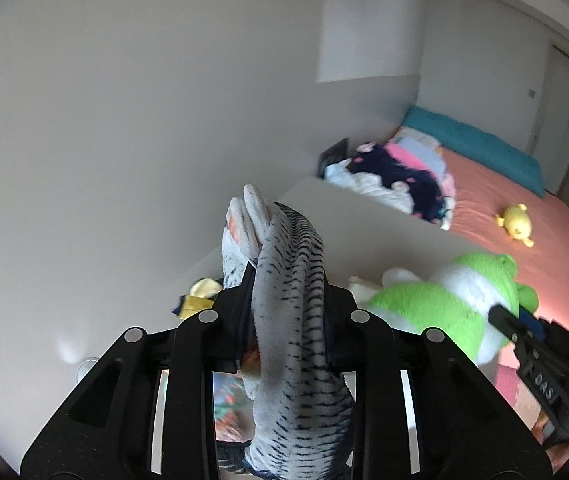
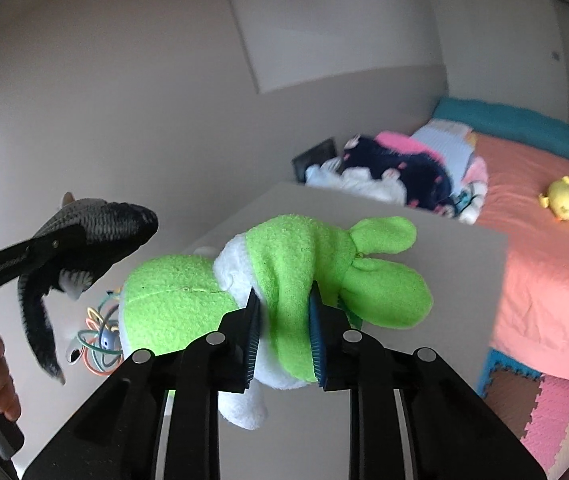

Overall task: Collect trash
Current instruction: 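Carry both plushes over the black bin and open both grippers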

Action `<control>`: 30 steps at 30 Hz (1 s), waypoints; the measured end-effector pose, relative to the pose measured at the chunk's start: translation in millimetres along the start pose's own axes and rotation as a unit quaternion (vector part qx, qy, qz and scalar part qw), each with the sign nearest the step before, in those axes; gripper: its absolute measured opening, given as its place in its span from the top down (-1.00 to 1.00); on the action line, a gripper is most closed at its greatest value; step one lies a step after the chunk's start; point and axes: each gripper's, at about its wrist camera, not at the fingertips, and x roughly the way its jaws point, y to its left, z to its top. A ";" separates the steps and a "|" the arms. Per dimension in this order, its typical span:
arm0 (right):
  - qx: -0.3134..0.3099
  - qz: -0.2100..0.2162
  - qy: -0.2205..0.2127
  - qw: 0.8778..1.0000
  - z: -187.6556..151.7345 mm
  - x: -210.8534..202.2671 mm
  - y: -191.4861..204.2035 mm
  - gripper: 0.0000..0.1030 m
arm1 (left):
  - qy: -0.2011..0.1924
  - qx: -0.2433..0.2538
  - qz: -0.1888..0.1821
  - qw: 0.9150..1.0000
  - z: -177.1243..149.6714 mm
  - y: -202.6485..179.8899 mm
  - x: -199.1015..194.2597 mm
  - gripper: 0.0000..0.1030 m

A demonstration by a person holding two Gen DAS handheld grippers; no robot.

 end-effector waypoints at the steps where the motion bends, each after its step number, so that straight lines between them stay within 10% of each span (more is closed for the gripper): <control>1: 0.002 -0.005 -0.004 1.000 1.7 -5.2 -4.5 0.54 | -0.004 0.002 -0.009 1.000 -2.6 -8.4 -6.5 0.48; 18: 0.060 -0.117 -0.057 0.990 -41.2 -135.2 -133.3 0.53 | 0.008 0.088 -0.119 0.989 -71.1 -172.6 -45.6 0.48; 30: 0.123 -0.218 -0.043 0.967 -113.1 -199.5 -233.2 0.50 | 0.050 0.177 -0.192 0.964 -147.4 -294.0 -53.2 0.47</control>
